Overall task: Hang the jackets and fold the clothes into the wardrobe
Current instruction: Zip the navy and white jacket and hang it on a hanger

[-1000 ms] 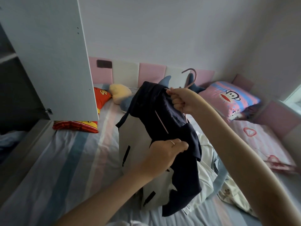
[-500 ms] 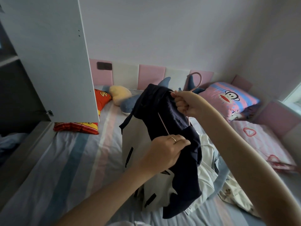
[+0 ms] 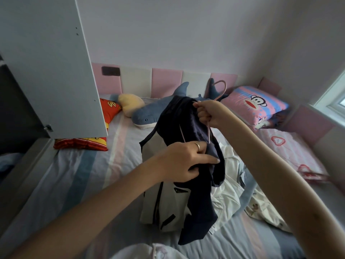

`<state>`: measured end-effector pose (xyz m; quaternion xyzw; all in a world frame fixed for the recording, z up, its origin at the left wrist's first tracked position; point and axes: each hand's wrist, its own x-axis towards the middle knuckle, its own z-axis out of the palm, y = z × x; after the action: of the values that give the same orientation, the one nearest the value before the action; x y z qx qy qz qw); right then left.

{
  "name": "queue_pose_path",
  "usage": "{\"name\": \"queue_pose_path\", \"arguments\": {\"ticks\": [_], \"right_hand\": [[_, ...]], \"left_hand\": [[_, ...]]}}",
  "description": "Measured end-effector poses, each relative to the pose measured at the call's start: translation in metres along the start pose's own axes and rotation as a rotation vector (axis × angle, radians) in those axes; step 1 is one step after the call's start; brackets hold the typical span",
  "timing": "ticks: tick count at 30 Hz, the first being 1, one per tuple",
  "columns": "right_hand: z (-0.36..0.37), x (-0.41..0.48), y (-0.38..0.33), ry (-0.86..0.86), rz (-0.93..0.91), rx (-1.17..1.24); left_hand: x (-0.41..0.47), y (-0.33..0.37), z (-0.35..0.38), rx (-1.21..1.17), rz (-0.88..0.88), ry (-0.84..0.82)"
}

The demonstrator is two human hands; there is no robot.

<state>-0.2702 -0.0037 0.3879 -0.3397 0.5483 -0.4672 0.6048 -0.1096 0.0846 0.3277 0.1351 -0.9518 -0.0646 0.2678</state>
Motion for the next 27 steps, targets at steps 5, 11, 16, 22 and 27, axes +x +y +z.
{"name": "queue_pose_path", "arguments": {"ticks": [5, 11, 16, 22, 27], "right_hand": [[0.001, 0.001, 0.0, 0.019, -0.008, -0.021], [0.008, 0.009, 0.004, 0.067, -0.038, -0.023], [0.019, 0.012, 0.005, 0.09, -0.068, -0.073], [0.017, 0.011, 0.008, 0.078, -0.052, -0.055], [0.013, 0.012, 0.009, 0.075, -0.039, 0.054]], "left_hand": [[0.01, 0.004, -0.005, 0.113, 0.043, 0.075], [0.019, 0.016, 0.008, 0.297, 0.076, 0.026], [0.026, 0.035, 0.012, -0.091, -0.236, 0.008], [0.025, 0.03, 0.007, -0.093, -0.426, -0.073], [0.016, 0.015, 0.005, -0.093, -0.523, -0.044]]}}
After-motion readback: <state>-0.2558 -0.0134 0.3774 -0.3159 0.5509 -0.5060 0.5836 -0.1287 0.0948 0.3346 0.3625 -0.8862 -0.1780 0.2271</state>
